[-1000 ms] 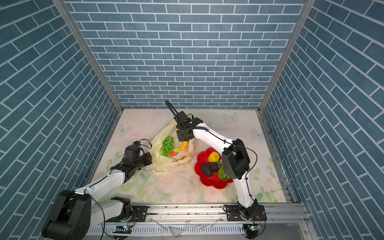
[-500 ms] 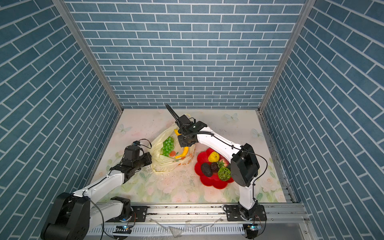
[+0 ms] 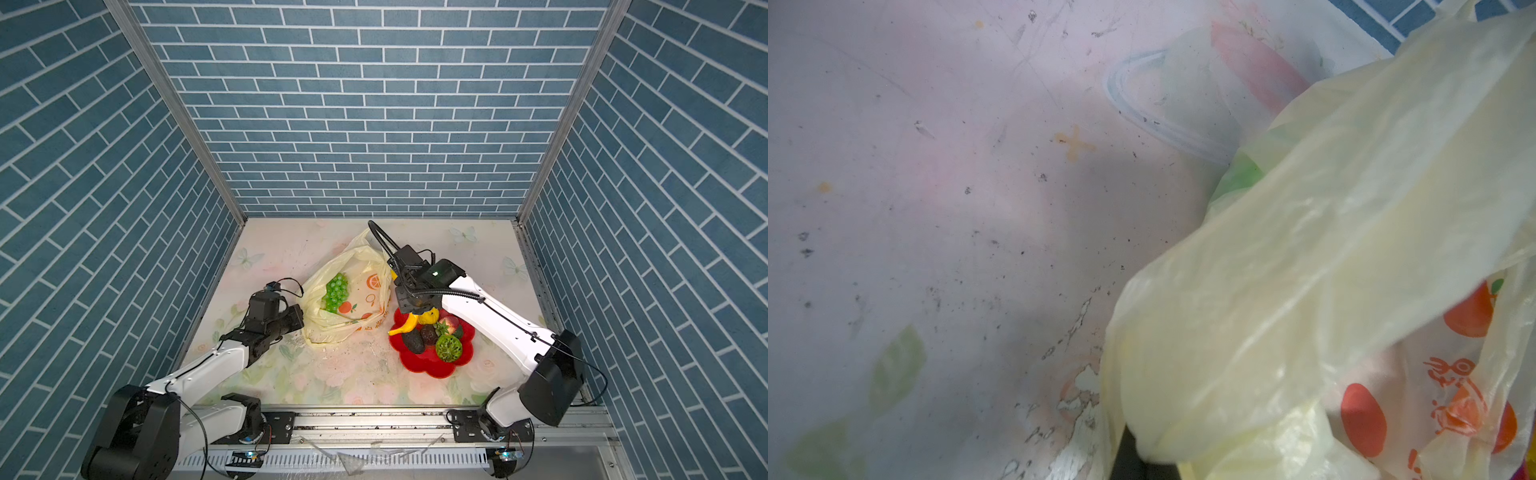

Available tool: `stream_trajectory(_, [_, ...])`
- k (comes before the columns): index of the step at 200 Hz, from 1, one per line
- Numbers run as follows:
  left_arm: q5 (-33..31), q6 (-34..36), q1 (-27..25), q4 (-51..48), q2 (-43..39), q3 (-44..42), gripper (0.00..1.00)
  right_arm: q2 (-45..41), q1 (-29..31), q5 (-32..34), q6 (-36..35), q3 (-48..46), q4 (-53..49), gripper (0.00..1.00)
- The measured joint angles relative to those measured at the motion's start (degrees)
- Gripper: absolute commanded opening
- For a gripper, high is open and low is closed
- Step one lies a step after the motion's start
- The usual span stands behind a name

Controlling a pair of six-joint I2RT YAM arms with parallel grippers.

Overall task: Take the fake fruits out of the plastic bag
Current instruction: 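Lift the yellow banana out of the bag over the red plate, then lower the banana onto the plate edge and open the right gripper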

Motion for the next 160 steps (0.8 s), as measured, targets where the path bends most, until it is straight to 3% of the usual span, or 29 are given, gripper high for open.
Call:
stream_trajectory(87, [0.0, 0.0, -0.26, 0.04, 0.85, 0.0, 0.0, -8.2, -2.49, 3.54, 4.96, -8.81, -6.8, 0.26])
stream_trajectory(160, [0.0, 0.04, -0.31, 0.07, 1.73, 0.0, 0.0, -18.69, -6.58, 3.89, 15.65, -17.25, -10.84, 0.26])
